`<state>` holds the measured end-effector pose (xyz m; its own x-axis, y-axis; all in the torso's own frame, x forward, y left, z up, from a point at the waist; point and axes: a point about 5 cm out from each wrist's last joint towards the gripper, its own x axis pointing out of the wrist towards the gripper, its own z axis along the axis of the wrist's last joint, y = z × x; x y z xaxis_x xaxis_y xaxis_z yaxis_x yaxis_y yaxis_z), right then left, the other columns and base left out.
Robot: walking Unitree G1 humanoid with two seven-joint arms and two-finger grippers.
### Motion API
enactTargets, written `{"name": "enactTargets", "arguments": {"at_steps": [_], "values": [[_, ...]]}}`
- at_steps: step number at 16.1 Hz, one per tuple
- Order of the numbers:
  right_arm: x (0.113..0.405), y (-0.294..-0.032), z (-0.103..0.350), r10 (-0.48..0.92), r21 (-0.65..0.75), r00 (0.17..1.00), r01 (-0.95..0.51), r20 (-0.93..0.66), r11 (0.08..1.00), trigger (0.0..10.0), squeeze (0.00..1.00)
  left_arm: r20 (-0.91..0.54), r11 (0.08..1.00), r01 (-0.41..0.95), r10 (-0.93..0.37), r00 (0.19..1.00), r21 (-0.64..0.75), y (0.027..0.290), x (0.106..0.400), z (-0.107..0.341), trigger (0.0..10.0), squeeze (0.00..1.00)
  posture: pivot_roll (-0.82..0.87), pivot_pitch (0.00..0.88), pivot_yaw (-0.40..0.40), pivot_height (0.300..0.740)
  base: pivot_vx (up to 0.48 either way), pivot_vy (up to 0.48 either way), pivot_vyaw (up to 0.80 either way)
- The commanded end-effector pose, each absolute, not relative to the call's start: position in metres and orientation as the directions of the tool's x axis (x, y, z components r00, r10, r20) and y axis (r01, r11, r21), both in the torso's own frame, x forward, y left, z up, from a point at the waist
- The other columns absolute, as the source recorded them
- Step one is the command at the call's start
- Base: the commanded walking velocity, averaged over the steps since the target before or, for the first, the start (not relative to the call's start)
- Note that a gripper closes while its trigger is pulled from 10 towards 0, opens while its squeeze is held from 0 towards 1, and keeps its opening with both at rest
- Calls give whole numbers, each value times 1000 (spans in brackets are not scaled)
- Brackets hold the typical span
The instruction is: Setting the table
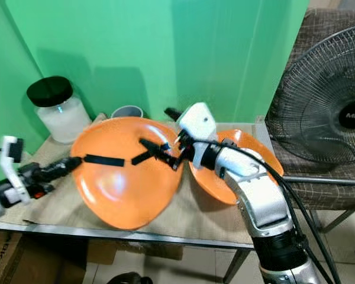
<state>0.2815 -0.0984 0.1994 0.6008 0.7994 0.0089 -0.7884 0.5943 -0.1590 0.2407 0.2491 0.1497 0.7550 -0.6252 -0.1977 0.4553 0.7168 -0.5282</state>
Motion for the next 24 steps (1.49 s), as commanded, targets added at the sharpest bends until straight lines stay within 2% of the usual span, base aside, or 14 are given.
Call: {"name": "enactTargets", "arguments": {"at_steps": [1,2,3,4,13,16,17,19,21,22,23,24], "values": [[280,-101,208,795,-118,604,-787,60,606,10000,0,-173,735,464,-607,776,-495,254,239,163,0,0,90,0,76,740,0,0,0],[280,-106,213,791,-52,604,-790,99,611,10000,686,-145,732,484,-611,779,-480,254,236,171,0,0,91,0,72,740,0,0,0],[280,-109,216,784,-29,610,-787,117,617,10000,945,-132,731,491,-610,781,-474,255,234,174,0,0,92,0,70,740,0,0,0],[280,-112,219,777,4,614,-785,141,619,10000,1000,-96,726,505,-609,787,-466,257,233,182,0,0,93,0,66,740,0,0,0],[279,-121,222,766,73,621,-782,165,619,10000,1000,124,673,579,-597,792,-459,258,232,213,0,0,94,0,52,740,0,0,0],[286,-140,232,684,235,682,-731,258,640,10000,1000,261,634,627,-578,773,-452,263,229,230,0,0,96,0,43,740,0,0,0],[290,-150,236,641,325,707,-707,299,628,10000,1000,297,620,647,-580,759,-443,262,228,234,0,0,93,0,43,740,0,0,0],[293,-162,235,619,410,713,-698,330,587,10000,1000,352,594,677,-579,735,-435,261,229,240,0,0,94,0,37,740,0,0,0],[285,-158,239,669,457,631,-765,393,454,10000,1000,360,588,680,-578,732,-438,259,232,240,0,0,92,0,35,740,0,0,0],[281,-153,238,709,451,588,-793,389,409,10000,686,368,577,688,-583,725,-440,258,235,240,0,0,92,0,35,740,0,0,0],[279,-148,233,739,443,577,-796,347,413,10000,0,373,561,700,-595,712,-442,256,237,241,0,0,92,0,35,740,0,0,0],[279,-145,231,747,453,577,-792,331,410,10000,0,372,549,708,-606,703,-444,253,239,241,0,0,90,0,35,740,0,0,0]]}}
